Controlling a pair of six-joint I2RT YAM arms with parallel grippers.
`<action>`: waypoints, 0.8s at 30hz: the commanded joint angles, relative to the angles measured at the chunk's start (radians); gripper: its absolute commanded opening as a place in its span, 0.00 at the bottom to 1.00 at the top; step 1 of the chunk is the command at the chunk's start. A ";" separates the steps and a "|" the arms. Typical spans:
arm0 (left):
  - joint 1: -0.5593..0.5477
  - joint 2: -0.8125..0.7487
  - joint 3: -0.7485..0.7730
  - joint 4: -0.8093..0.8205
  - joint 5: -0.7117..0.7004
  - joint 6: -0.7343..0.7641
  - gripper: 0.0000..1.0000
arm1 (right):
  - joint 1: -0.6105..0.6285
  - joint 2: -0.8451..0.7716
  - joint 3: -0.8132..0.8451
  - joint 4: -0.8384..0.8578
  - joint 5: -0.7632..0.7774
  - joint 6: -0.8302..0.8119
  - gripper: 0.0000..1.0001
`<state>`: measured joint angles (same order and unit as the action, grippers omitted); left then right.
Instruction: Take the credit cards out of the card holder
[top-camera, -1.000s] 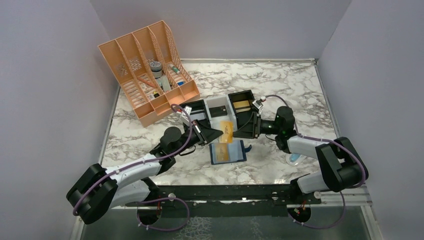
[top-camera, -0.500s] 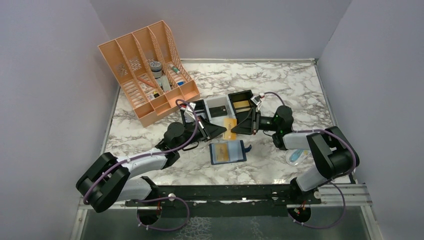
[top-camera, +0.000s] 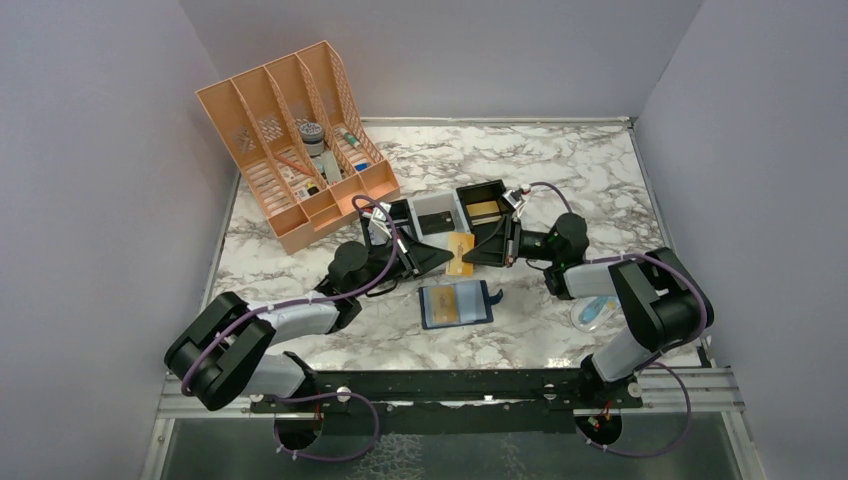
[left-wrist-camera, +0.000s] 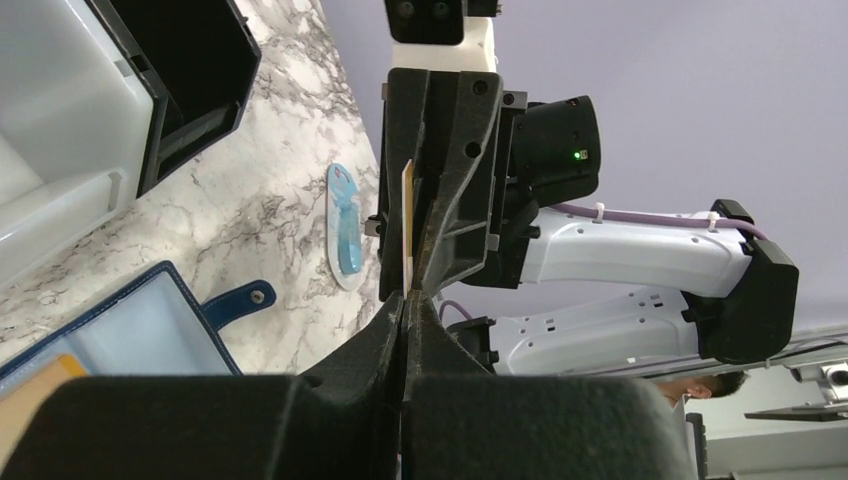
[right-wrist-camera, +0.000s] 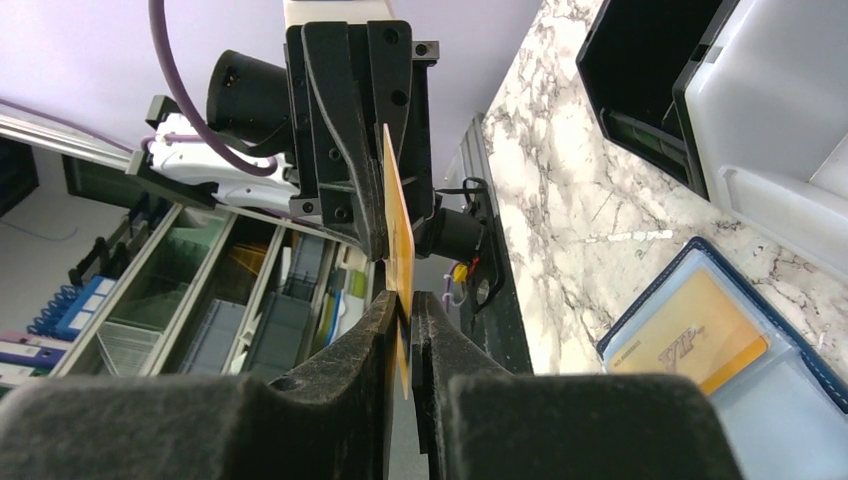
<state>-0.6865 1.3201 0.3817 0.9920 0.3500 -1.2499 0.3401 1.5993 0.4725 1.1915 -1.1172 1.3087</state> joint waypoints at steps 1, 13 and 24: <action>0.007 -0.005 0.009 0.068 0.030 -0.006 0.00 | 0.003 0.012 0.018 0.088 -0.018 0.033 0.11; 0.008 -0.030 -0.004 0.067 0.039 -0.008 0.00 | 0.003 -0.038 0.033 -0.012 -0.011 -0.009 0.26; 0.007 -0.029 -0.012 0.063 0.046 -0.018 0.00 | 0.003 -0.047 0.045 0.017 -0.016 0.018 0.17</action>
<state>-0.6819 1.3060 0.3813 1.0134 0.3748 -1.2629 0.3401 1.5703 0.4911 1.1683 -1.1168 1.3125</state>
